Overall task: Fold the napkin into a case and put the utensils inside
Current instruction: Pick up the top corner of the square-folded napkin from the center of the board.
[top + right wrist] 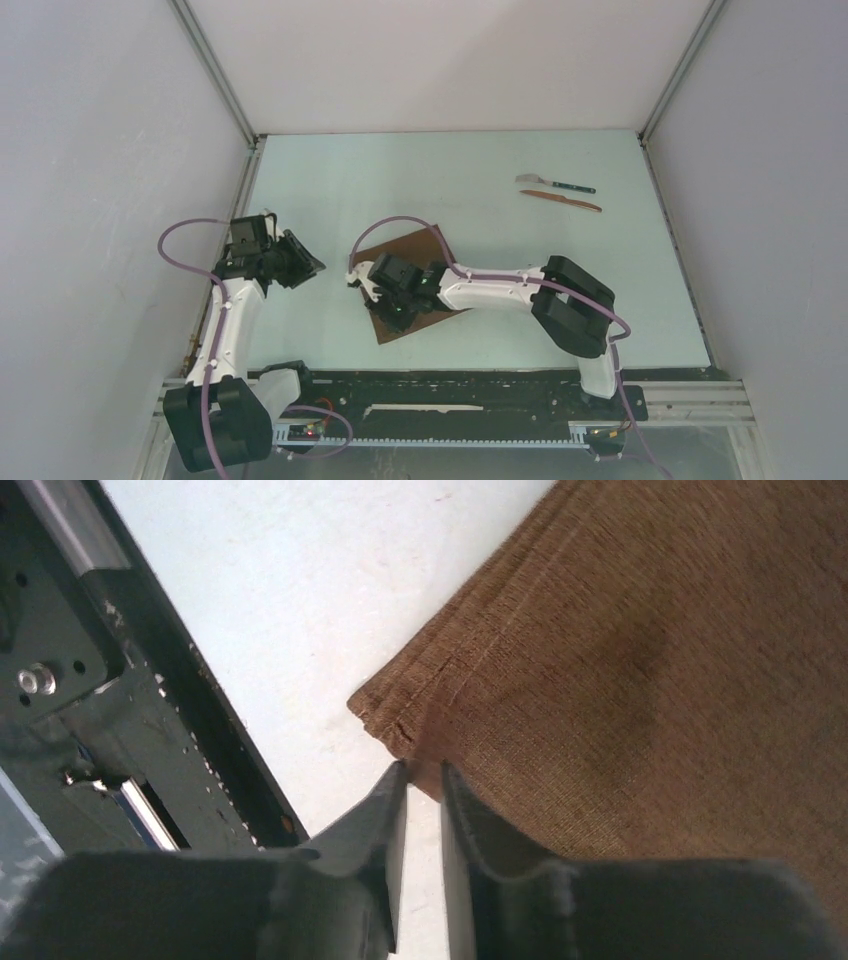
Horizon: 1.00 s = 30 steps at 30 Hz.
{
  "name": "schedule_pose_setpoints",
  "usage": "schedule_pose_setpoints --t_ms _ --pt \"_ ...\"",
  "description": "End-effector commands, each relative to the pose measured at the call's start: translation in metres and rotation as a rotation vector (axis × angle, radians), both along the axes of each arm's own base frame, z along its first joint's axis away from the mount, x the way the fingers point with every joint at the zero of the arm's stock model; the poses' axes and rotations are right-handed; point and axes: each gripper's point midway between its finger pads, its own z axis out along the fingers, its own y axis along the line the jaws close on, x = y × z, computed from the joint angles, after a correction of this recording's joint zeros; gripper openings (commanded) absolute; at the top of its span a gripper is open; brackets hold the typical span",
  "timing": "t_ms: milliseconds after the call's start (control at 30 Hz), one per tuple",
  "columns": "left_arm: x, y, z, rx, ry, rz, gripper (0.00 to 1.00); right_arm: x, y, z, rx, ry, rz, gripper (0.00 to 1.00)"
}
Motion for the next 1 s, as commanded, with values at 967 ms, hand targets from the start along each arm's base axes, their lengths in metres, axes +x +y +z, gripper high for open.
schedule_pose_setpoints --t_ms 967 --pt "0.006 -0.003 0.008 -0.013 -0.046 -0.024 0.37 -0.003 0.014 -0.018 -0.052 -0.097 0.044 0.28"
